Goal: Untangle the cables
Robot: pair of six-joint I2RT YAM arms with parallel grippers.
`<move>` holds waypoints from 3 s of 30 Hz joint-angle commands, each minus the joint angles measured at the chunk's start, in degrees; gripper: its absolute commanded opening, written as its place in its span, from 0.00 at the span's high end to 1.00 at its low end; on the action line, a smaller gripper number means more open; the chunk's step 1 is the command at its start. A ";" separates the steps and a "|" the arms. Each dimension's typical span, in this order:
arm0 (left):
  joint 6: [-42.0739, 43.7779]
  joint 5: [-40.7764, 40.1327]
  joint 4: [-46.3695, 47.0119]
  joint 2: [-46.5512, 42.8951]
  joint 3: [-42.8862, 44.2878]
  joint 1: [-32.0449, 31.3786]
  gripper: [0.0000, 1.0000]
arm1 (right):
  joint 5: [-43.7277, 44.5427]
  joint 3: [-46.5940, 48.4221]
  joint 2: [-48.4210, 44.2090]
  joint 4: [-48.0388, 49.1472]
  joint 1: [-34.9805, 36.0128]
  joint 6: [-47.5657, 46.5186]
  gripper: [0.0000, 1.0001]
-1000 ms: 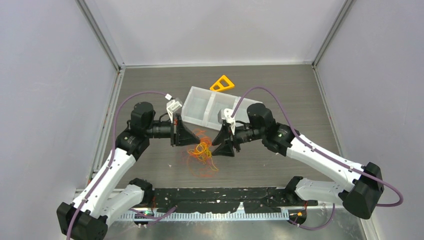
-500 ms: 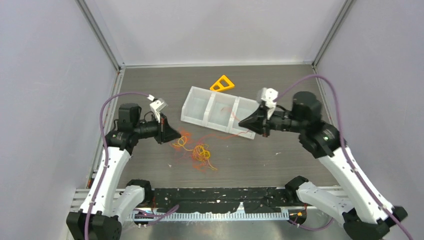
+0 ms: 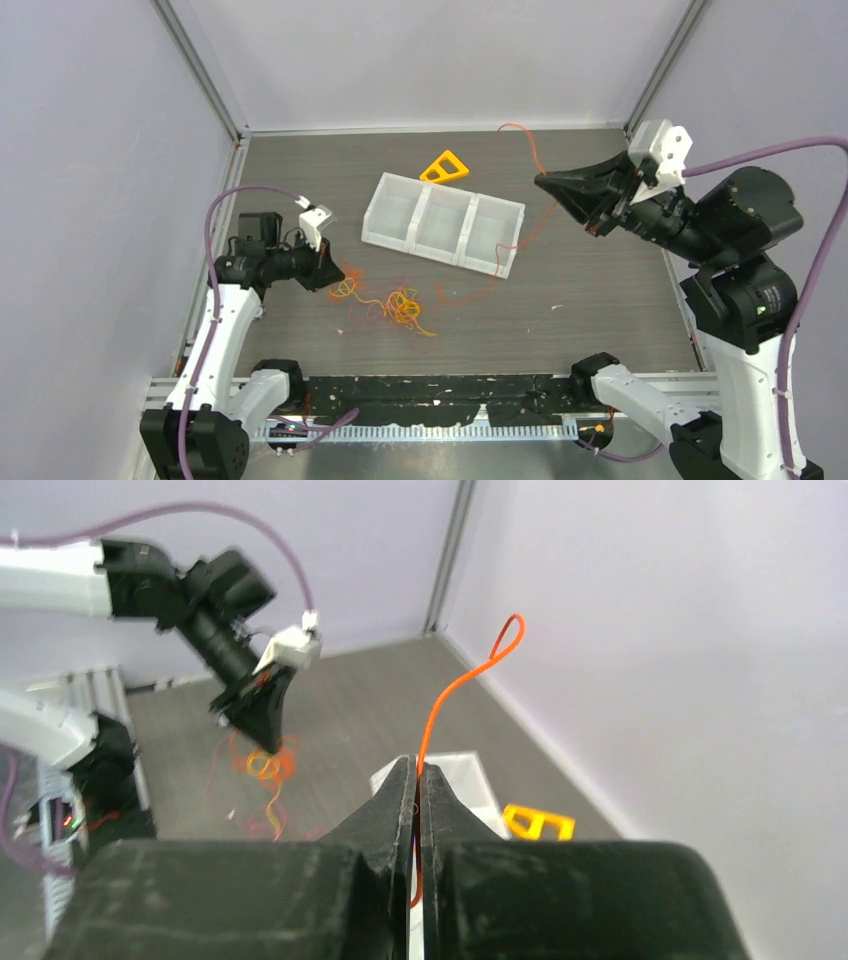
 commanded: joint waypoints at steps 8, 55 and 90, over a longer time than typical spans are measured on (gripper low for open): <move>3.79 -7.51 2.29 -2.75 -2.05 0.31 1.00 | 9.72 15.41 8.93 3.03 -2.86 -4.42 0.94; 8.74 -18.79 7.05 1.64 -5.11 0.40 1.00 | 7.42 13.07 12.60 11.14 -6.89 -4.60 0.95; 8.66 -18.53 7.39 1.60 -6.14 0.40 1.00 | 8.71 16.81 20.63 24.72 -10.54 -6.47 0.95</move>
